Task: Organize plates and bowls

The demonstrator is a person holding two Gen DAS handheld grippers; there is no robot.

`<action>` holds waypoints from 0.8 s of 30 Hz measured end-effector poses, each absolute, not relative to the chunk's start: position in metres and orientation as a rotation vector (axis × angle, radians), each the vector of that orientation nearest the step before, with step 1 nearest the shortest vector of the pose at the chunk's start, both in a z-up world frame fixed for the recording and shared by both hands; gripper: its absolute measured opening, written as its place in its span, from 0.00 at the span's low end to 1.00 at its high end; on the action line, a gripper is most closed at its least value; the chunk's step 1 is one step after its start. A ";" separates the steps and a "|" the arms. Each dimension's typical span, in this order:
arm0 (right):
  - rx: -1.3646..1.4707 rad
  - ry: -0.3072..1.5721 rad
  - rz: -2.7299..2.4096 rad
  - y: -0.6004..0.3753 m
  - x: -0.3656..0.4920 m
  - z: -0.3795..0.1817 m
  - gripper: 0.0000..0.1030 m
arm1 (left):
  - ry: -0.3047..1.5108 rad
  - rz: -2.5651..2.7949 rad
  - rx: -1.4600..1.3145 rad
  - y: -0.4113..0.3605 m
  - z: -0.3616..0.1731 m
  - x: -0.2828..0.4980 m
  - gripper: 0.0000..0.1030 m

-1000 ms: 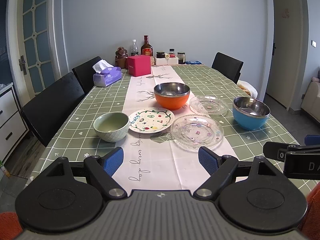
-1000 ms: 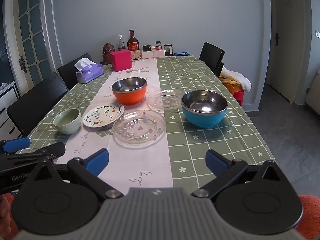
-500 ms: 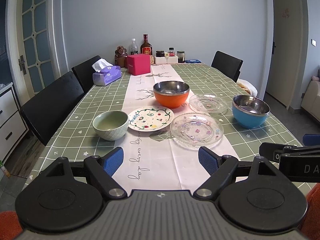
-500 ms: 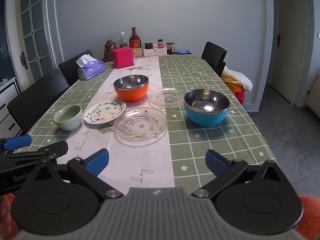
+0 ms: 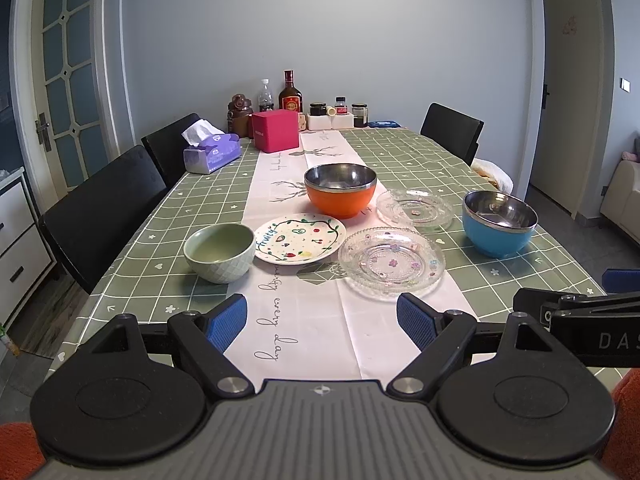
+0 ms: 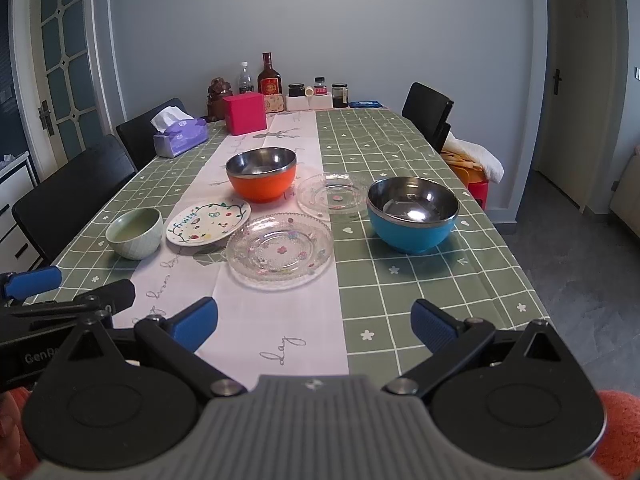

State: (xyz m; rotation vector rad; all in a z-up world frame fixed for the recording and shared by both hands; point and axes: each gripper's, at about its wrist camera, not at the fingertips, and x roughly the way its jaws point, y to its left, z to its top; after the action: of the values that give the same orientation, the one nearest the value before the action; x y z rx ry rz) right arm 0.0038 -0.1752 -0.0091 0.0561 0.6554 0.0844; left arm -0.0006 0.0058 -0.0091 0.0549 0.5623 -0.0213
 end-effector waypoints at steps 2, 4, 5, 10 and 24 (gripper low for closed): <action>0.055 0.657 0.083 -0.175 0.004 -0.009 0.98 | 0.564 -0.023 0.054 0.006 -0.009 0.000 0.96; 0.053 0.657 0.081 -0.175 0.004 -0.009 0.98 | 0.564 -0.022 0.054 0.006 -0.009 0.000 0.96; 0.053 0.657 0.081 -0.174 0.004 -0.009 0.98 | 0.563 -0.024 0.054 0.006 -0.009 0.000 0.96; 0.050 0.656 0.079 -0.173 0.005 -0.008 0.98 | 0.561 -0.024 0.055 0.006 -0.008 0.000 0.96; 0.050 0.656 0.078 -0.173 0.004 -0.008 0.98 | 0.555 -0.024 0.057 0.004 -0.004 -0.002 0.96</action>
State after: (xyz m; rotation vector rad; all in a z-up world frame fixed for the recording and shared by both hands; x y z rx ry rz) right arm 0.0043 -0.1735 -0.0077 0.0501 0.6562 0.0778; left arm -0.0024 0.0043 -0.0042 0.0568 0.5546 -0.0238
